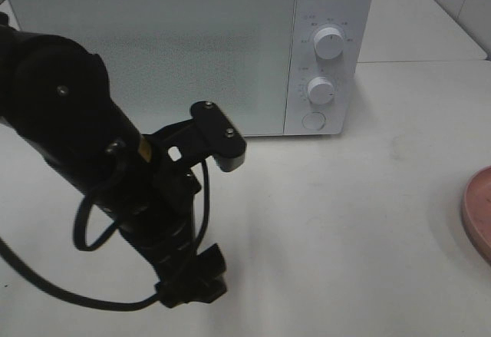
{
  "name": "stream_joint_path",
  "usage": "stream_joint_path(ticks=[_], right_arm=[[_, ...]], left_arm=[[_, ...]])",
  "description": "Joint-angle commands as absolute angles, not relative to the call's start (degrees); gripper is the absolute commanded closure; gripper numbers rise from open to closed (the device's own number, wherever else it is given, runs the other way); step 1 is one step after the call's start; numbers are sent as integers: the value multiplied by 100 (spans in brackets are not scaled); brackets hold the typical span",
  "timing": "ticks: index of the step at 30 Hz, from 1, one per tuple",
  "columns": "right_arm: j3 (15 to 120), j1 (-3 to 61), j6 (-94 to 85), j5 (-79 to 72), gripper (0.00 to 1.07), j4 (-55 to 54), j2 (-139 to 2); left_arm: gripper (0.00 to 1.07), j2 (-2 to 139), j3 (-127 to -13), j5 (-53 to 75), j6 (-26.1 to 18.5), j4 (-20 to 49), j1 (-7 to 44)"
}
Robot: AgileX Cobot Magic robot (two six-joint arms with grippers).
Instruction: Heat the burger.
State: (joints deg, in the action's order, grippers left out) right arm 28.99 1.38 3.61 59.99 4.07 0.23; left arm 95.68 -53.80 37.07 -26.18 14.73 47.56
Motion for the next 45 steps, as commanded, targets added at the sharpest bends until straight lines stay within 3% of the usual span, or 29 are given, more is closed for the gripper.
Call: stream_joint_path(ticks=[1,2,4,5,7,9,10,12,13,14,15,16,21,28,45], right_arm=[[2905,109,298,5947,31,395,183],[2905,109,298,5947,31,395,178],[2905,109,304,5947,31,395,183],[2905,109,304,5947,31,395,183],[2905,109,304,5947,31,395,183],[2905,109,304,5947,31,395,183],[2905,109,304,5947,31,395,183],[2905,109,304,5947,31,395,183],[2905,109,304,5947,31,395,183],[2905,109,304,5947,31,395,183],[2905,109,304,5947,31,395,183],[2905,109,304,5947,31,395,183],[2905,109,304,5947,31,395,183],[2905,109,304,5947,31,395,183],[2905,109,304,5947,31,395,183]], left_arm=[[9,9333,-5351,4269,-2028,1026,4618],[9,9116,-5351,4566,-1616,785,4377],[9,9030,-5351,4681,-1461,722,4257],[9,8795,-5351,5013,-1163,699,3890],[9,8686,-5351,5185,-1140,699,3684],[9,8377,-5351,5518,-1117,808,3025],[9,8377,-5351,5518,-1117,808,3025],[9,8067,-5351,5581,-963,1003,2275],[9,8067,-5351,5581,-963,1003,2275],[9,7872,-5351,5707,-768,980,1736],[9,7872,-5351,5707,-768,980,1736],[9,7706,-5351,5833,-533,911,1261],[9,7311,-5351,6262,-229,837,470],[9,6606,-5128,6623,-235,596,372],[9,3982,-3002,6085,-235,544,372]])
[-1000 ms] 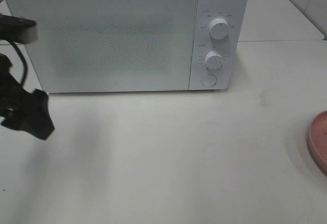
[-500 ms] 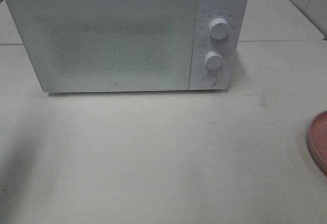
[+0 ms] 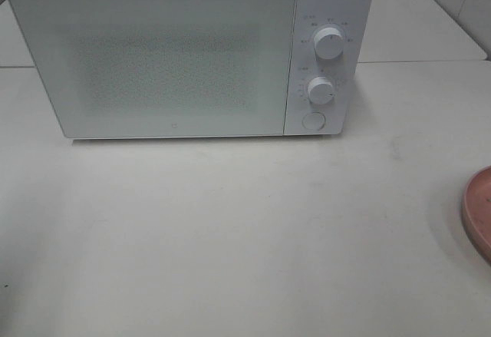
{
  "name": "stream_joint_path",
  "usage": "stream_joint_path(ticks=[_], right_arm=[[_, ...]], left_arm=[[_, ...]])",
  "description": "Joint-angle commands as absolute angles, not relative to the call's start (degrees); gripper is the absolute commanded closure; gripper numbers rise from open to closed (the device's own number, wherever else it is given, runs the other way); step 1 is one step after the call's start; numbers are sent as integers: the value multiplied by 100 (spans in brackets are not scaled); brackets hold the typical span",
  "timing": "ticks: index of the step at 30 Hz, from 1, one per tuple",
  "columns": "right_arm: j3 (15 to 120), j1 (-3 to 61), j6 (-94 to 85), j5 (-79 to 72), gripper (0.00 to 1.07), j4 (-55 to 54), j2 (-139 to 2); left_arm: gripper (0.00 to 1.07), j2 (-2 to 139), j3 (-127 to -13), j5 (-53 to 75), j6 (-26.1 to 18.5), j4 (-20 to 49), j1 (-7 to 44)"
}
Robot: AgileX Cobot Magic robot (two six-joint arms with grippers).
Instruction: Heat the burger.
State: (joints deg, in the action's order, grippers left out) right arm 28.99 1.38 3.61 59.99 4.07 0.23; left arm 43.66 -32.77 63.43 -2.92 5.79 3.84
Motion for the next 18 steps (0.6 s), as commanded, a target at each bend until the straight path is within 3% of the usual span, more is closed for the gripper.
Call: stream_joint_path(ticks=[1,18], right_arm=[[2905,109,304,5947,31,395,183],[2905,109,304,5947,31,395,183]], left_arm=[[9,3633,-2859,5953,-223,527,372],[9,2074,-2848,5953,-252,481,395]])
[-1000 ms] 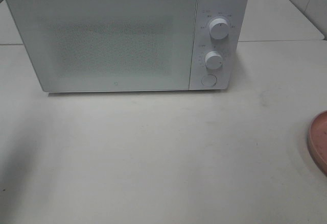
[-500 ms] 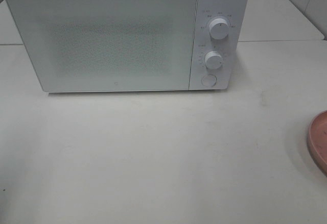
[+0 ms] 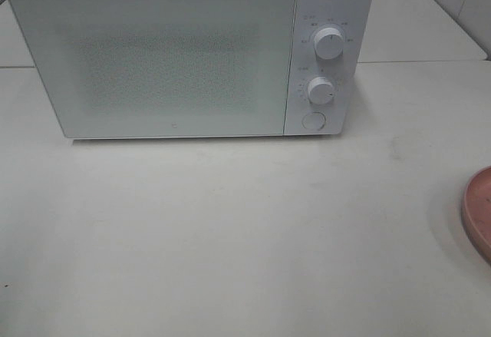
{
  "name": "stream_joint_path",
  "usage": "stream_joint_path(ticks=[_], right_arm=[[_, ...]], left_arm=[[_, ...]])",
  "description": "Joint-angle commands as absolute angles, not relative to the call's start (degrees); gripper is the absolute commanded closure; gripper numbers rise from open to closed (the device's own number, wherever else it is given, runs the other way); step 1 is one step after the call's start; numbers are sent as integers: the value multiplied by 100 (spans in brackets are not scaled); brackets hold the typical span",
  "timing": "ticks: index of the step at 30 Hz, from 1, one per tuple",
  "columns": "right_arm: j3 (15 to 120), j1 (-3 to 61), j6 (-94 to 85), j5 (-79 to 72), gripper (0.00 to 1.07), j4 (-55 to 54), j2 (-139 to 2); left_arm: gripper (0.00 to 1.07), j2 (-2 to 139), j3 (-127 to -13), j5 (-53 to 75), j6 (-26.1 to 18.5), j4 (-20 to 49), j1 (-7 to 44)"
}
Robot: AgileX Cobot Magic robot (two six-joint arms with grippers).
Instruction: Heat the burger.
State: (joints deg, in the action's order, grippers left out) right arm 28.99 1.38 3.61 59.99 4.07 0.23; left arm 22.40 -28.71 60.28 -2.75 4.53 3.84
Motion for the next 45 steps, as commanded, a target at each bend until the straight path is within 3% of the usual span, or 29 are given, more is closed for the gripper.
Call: stream_joint_path(ticks=[1,6,15,45], right_arm=[[2905,109,304,5947,31,395,183],[2905,109,304,5947,31,395,183],[2905,183,304,5947,31,395,183],[2905,355,304,5947,31,395,183]], left_arm=[[9,1994,-2848,5953,-252,493,418],[9,1501,-2848,5953,-252,504,372],[9,-218,-2848,5947,-252,498,-275],[9,-172,-2848,5947,-252,533,-350]])
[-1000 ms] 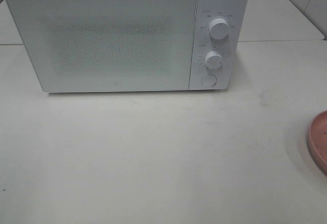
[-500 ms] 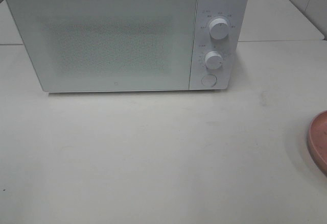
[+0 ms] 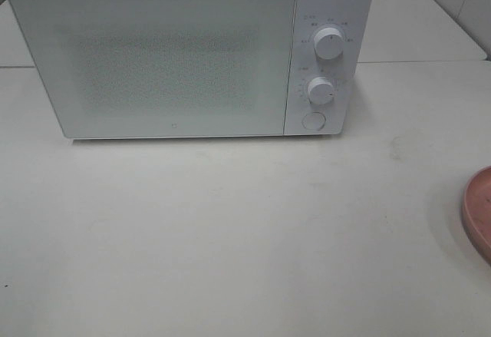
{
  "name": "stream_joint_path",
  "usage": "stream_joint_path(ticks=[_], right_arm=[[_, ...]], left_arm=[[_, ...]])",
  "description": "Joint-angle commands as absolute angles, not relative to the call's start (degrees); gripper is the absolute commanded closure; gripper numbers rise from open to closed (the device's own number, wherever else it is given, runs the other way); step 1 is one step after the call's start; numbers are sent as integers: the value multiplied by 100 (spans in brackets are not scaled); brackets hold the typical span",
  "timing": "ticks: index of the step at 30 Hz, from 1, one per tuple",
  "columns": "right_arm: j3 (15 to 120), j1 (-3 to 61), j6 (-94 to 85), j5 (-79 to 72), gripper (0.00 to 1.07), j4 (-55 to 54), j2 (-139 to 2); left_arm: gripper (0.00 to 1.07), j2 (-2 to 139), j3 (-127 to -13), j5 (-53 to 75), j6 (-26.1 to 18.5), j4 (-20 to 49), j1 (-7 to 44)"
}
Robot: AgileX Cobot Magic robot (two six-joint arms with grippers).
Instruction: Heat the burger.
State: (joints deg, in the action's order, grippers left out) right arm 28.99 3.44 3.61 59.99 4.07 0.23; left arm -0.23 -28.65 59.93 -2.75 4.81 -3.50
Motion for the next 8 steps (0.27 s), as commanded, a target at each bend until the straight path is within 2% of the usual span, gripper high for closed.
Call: stream_joint_path(ticks=[1,8], right_arm=[[2905,355,304,5947,31,395,183],[2905,355,304,5947,31,395,183]], left_arm=[[9,-172,-2848,5947,-252,533,-350],[9,-172,-2848,5947,-252,533,-350]])
